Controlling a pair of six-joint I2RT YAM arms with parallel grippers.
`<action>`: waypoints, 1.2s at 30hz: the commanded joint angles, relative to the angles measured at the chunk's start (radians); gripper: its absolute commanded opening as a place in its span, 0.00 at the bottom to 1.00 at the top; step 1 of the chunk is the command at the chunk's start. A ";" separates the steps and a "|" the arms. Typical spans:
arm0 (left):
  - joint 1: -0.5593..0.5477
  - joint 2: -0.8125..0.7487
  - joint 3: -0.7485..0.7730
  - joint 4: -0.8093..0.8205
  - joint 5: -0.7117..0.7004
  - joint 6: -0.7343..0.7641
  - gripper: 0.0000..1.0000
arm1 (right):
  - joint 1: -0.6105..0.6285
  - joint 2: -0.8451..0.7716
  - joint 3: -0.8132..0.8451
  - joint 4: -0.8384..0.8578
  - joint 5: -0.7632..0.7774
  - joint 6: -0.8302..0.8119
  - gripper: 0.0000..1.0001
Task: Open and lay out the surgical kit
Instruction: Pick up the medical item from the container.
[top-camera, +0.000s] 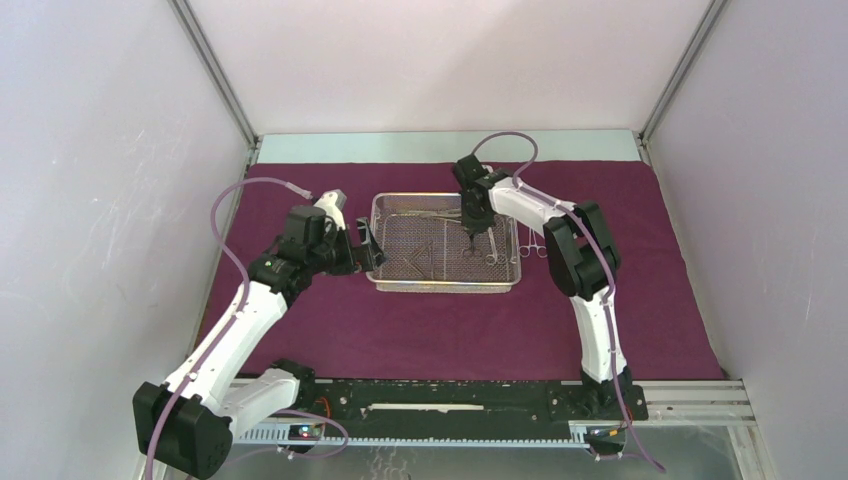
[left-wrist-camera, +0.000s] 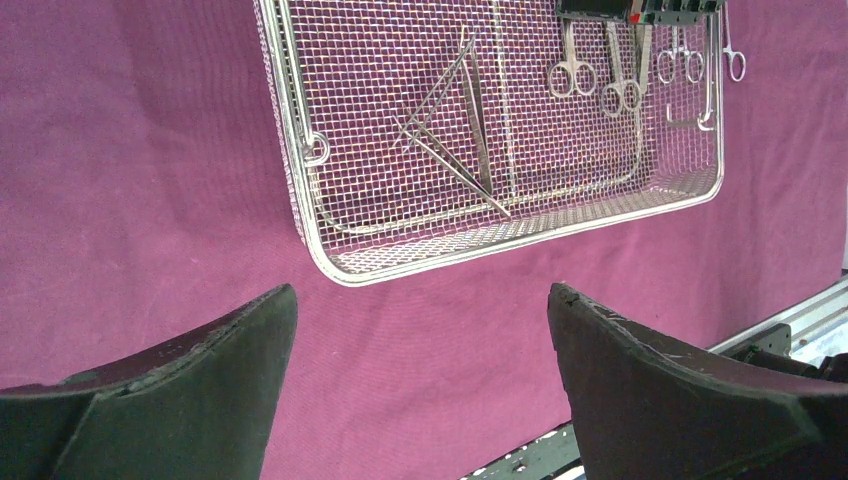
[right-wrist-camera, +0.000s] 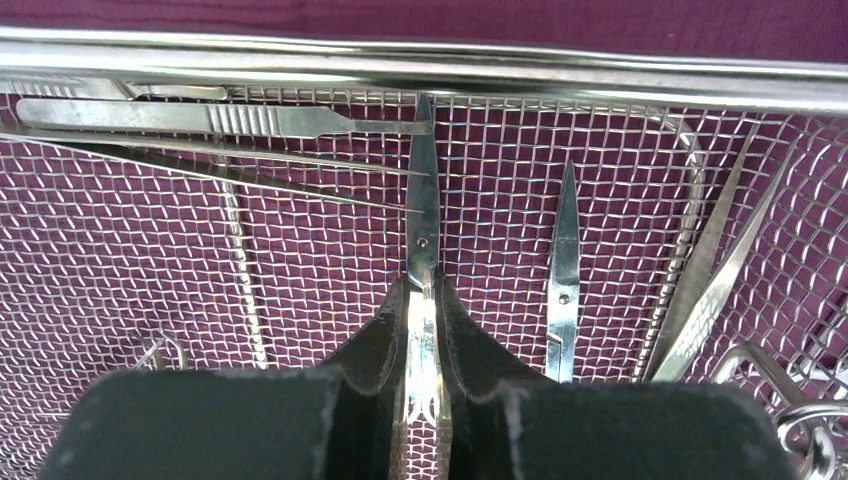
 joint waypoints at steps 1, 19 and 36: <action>0.005 -0.008 -0.014 0.029 0.015 0.004 1.00 | 0.040 -0.077 -0.038 -0.037 -0.011 -0.002 0.07; 0.006 -0.002 -0.015 0.029 0.017 0.002 1.00 | 0.058 -0.083 -0.018 -0.047 0.011 -0.037 0.07; 0.006 0.003 -0.014 0.028 0.011 0.005 1.00 | -0.033 0.080 0.197 -0.108 0.011 -0.080 0.06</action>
